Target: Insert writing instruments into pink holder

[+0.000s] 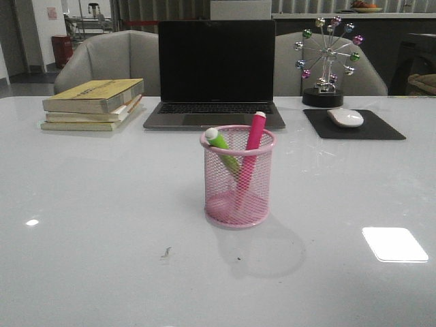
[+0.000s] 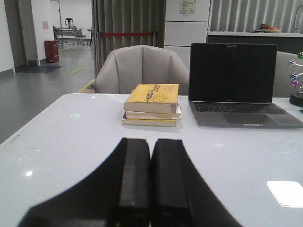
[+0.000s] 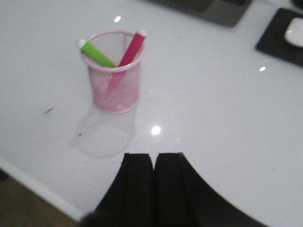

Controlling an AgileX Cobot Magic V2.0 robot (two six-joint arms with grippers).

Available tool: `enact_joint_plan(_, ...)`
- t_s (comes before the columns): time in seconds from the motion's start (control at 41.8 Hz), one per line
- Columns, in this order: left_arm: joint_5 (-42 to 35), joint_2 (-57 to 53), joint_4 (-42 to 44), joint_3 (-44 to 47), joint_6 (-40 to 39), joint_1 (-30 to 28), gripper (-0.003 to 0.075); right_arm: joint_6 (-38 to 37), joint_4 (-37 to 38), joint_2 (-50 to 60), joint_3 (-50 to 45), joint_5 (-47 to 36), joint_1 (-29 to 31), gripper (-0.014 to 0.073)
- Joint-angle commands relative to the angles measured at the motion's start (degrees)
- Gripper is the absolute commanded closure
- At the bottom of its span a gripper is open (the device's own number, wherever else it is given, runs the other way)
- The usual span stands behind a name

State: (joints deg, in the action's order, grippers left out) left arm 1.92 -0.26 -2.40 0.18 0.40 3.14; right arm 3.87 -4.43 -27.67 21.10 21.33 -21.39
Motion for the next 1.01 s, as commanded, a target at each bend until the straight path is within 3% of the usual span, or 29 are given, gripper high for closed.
enact_joint_plan(0.0, -5.38, -1.07, -0.57, 0.38, -0.07, 0.19, 0.0629, 0.35, 0.39, 7.97, -4.28, -10.55, 5.76, 0.0543)
enact_joint_plan(0.168, -5.38, -1.07, -0.57, 0.38, -0.07, 0.19, 0.0629, 0.06, 0.12, 21.07, -15.18, -18.55, 14.80, 0.0543)
enact_joint_plan(0.383, -5.38, -1.07, -0.57, 0.38, -0.07, 0.19, 0.0629, -0.01, -1.88, 29.48, -22.39, -22.49, 19.52, 0.0543)
enact_joint_plan(0.982, -5.38, -1.07, -0.57, 0.38, -0.07, 0.19, 0.0629, -0.01, -1.90, 29.40, -22.44, -24.45, 20.17, 0.0543)
